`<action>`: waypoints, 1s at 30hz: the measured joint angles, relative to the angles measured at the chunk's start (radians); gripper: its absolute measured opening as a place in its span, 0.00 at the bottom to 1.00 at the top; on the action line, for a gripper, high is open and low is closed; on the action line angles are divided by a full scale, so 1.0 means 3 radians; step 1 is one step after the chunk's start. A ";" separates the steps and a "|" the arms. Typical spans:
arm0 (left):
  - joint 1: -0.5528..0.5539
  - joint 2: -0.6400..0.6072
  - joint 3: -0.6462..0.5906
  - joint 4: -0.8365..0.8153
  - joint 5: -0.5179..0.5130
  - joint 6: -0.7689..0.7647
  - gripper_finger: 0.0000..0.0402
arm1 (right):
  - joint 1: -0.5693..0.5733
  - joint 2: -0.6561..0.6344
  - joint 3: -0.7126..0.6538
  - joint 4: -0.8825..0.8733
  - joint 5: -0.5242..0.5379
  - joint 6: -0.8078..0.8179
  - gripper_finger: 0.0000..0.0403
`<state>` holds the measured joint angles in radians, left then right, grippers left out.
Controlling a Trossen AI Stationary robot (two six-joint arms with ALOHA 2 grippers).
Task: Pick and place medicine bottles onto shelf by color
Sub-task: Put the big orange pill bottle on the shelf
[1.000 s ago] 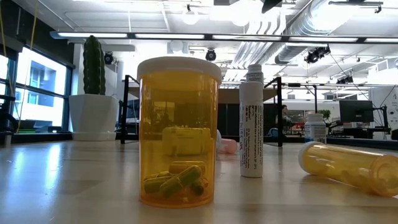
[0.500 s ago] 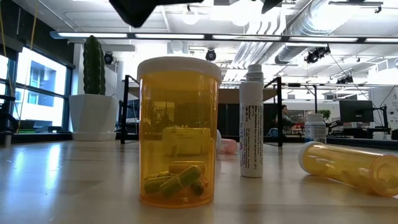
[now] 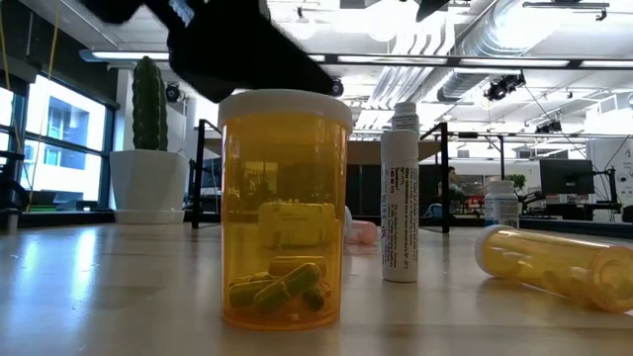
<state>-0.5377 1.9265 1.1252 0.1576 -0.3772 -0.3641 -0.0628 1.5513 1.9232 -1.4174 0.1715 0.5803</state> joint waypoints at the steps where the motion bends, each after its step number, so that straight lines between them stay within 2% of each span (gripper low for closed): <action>1: 0.0000 0.0023 0.0000 0.0002 -0.0002 0.0000 0.71 | 0.0000 0.0000 0.0000 0.0000 0.0000 0.0019 0.59; 10: 0.0003 0.0040 -0.0001 -0.0024 -0.0237 0.0003 0.71 | -0.0001 0.0000 0.0000 0.0000 0.0000 0.0023 0.59; 14: 0.0001 0.0040 -0.0001 -0.0113 -0.0047 -0.0050 0.71 | -0.0001 0.0000 0.0000 0.0000 0.0000 0.0023 0.59; 21: 0.0013 0.0040 -0.0001 -0.0287 -0.0137 -0.0083 0.71 | -0.0001 0.0000 0.0000 0.0000 0.0065 0.0025 0.59; 30: 0.0050 0.0091 -0.0001 -0.0273 -0.0016 -0.0084 0.71 | -0.0001 0.0000 0.0000 0.0001 0.0078 0.0025 0.59</action>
<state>-0.5228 1.9538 1.1248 0.0758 -0.3820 -0.3893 -0.0631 1.5513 1.9232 -1.4170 0.1947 0.5877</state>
